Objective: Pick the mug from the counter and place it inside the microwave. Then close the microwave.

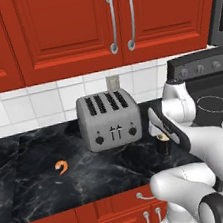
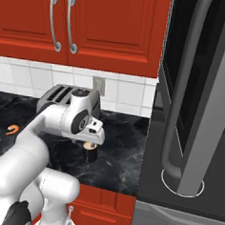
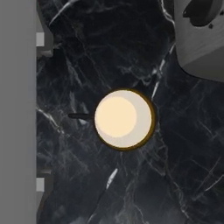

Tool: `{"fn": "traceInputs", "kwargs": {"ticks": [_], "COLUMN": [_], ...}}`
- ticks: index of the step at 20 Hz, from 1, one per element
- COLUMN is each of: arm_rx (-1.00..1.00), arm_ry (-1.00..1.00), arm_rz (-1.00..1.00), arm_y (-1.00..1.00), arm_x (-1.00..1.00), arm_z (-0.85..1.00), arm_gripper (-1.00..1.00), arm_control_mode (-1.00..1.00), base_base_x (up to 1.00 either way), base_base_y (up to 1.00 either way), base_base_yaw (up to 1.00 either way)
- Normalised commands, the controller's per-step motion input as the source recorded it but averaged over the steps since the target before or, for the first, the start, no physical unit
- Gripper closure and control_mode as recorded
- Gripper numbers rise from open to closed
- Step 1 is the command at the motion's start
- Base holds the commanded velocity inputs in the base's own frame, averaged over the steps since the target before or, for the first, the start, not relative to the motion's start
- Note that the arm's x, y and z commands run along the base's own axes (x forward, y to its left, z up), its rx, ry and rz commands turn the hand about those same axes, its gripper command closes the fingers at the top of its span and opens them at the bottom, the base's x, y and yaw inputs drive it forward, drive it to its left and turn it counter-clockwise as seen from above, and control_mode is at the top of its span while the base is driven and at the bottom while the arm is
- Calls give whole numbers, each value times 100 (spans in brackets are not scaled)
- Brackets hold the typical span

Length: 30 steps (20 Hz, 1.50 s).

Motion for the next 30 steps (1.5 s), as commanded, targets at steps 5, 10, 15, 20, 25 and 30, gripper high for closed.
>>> {"fn": "traceInputs", "kwargs": {"ticks": [5,10,15,20,25,30], "arm_rx": [0,0,0,0,0,0], "arm_ry": [0,0,0,0,0,0], "arm_rz": [5,4,2,1,1,1], "arm_y": [-1,-1,-2,-4,-7,-2], "arm_x": [0,0,0,0,0,0], "arm_z": [-28,-25,-17,-14,-12,-6], "arm_gripper": [-100,-100,-100,-100,-100,-100], "arm_control_mode": [-100,-100,-100,-100,-100,-100], "base_base_x": [0,0,0,0,0,0], "base_base_y": [0,0,0,0,0,0], "base_base_yaw": [0,0,0,0,0,0]}}
